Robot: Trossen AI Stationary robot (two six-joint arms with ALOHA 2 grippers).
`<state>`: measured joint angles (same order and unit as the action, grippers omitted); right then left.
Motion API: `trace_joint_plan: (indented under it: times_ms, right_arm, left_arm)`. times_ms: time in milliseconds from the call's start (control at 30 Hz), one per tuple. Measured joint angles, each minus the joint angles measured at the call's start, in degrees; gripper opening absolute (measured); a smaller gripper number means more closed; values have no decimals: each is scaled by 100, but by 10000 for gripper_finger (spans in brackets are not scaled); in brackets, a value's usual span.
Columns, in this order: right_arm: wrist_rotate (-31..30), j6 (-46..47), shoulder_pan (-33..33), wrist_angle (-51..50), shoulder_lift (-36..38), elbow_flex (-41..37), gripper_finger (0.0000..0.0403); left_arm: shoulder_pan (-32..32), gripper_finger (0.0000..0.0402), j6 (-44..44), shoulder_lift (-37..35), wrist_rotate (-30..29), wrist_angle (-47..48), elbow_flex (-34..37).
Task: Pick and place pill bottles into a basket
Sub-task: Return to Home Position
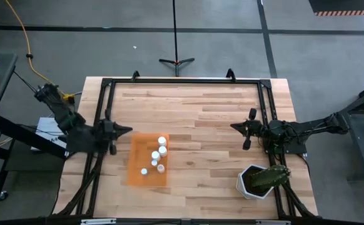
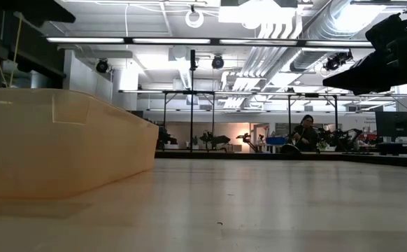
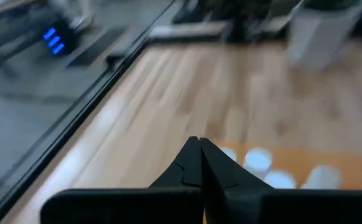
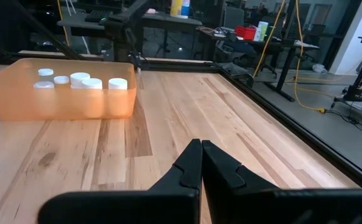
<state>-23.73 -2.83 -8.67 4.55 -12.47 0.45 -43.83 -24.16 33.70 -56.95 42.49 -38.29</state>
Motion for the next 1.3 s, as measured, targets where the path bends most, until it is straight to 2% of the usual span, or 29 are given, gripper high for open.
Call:
trace_joint_plan:
  times_ms: [167,233,300,433,533,633,800,933,1067,1200,1300]
  right_arm:
    - [-137,135,0,23,0,0,0]
    - [-181,188,0,27,0,0,0]
    - [-176,282,0,28,0,1,0]
    - [-94,293,0,25,0,2,0]
    - [-136,296,0,27,0,2,0]
    - [-141,302,0,29,0,0,0]
    - [-31,302,0,31,1,0,0]
    - [22,315,0,33,2,0,0]
    - [26,386,0,51,2,0,0]
    - [74,107,0,437,0,0,0]
    - [712,-232,2,1016,0,1,0]
  left_arm:
    - [910,27,2734,-1590,1647,-2995,1343]
    - [1324,37,3461,-1980,2059,-3366,1582]
    - [1694,43,3709,-2326,2378,-3194,1614]
    - [2441,28,3728,-2655,2890,-2857,1595]
    - [2906,22,3591,-2682,3564,-2711,1638]
    - [3312,23,3520,-2686,3737,-2851,1915]
    - [3799,63,3444,-2724,4494,-4168,2561]
    - [4082,57,3311,-2721,4409,-3764,2837]
    - [4232,22,3117,-2808,4808,-3233,2862]
    - [4235,25,3096,-3012,4920,-2947,2875]
    - [4233,52,3115,-3258,4813,-2902,2873]
